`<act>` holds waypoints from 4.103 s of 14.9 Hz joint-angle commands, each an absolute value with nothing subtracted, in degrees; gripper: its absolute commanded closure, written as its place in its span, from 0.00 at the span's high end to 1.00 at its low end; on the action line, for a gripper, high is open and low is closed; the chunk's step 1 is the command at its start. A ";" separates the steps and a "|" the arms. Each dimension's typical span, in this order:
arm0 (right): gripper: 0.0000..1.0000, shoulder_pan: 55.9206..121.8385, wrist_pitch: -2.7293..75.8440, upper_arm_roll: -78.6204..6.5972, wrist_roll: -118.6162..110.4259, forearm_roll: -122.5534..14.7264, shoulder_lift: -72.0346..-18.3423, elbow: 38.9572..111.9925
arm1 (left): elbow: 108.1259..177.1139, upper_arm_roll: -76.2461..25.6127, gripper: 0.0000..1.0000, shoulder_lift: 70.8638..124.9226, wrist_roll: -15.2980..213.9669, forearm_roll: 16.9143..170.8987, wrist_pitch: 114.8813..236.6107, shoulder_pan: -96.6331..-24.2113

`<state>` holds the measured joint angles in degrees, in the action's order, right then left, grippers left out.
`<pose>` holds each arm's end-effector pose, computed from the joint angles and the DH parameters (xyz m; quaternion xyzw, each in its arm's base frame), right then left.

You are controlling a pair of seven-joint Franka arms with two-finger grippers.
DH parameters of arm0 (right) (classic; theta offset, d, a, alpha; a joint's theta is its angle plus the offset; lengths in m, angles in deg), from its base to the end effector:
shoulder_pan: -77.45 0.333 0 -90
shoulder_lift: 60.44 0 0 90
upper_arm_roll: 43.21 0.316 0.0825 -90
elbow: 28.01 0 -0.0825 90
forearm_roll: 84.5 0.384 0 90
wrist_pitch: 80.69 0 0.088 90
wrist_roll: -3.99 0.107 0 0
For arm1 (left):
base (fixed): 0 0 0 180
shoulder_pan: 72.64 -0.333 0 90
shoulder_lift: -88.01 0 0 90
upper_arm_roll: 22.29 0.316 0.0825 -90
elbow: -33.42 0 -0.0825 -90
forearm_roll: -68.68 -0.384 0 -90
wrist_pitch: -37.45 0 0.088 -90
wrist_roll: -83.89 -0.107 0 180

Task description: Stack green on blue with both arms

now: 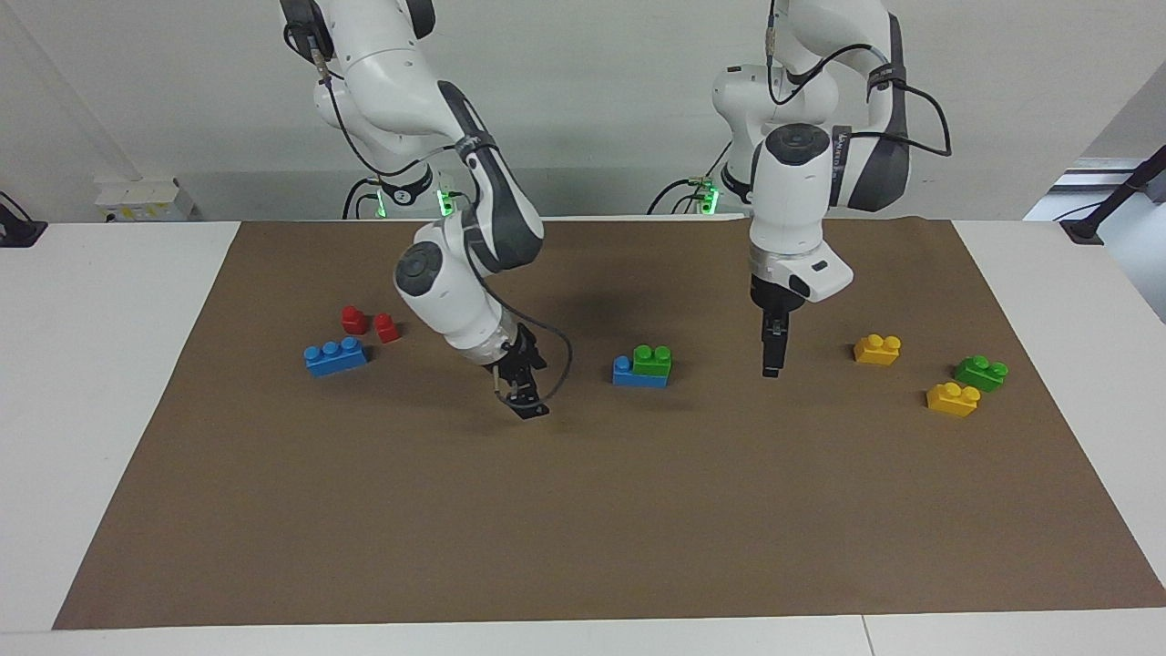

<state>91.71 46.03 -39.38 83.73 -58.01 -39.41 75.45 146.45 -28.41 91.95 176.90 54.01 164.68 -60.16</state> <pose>0.6121 0.2121 0.3491 -0.7640 0.6139 0.1373 0.1438 0.5619 -0.1795 0.4534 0.8278 0.5439 0.1366 0.0149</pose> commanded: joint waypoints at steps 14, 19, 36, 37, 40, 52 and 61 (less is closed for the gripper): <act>1.00 69.98 12.23 -38.64 8.39 -84.94 -62.38 72.82 | 129.93 -28.53 1.00 91.09 95.26 65.25 137.05 -76.07; 1.00 70.69 8.43 -38.47 8.30 -87.32 -60.44 68.84 | 129.49 -28.70 1.00 87.05 88.03 66.92 128.87 -75.98; 1.00 70.60 9.74 -38.38 12.43 -83.27 -60.27 68.84 | 124.39 -27.83 1.00 84.49 86.09 70.70 121.83 -75.10; 1.00 70.60 10.71 -38.38 12.43 -83.36 -60.27 68.84 | 124.39 -27.74 1.00 84.49 86.00 70.70 121.56 -74.93; 1.00 70.51 14.13 -38.47 12.43 -83.53 -60.00 68.84 | 125.70 -25.37 1.00 84.49 86.00 70.70 122.26 -72.55; 1.00 70.60 15.02 -38.47 9.09 -84.50 -59.91 68.93 | 123.34 -25.19 1.00 85.90 84.77 70.44 121.04 -72.46; 1.00 70.60 14.94 -38.47 7.87 -84.50 -60.00 69.02 | 121.40 -25.63 1.00 84.76 84.60 70.35 119.36 -72.90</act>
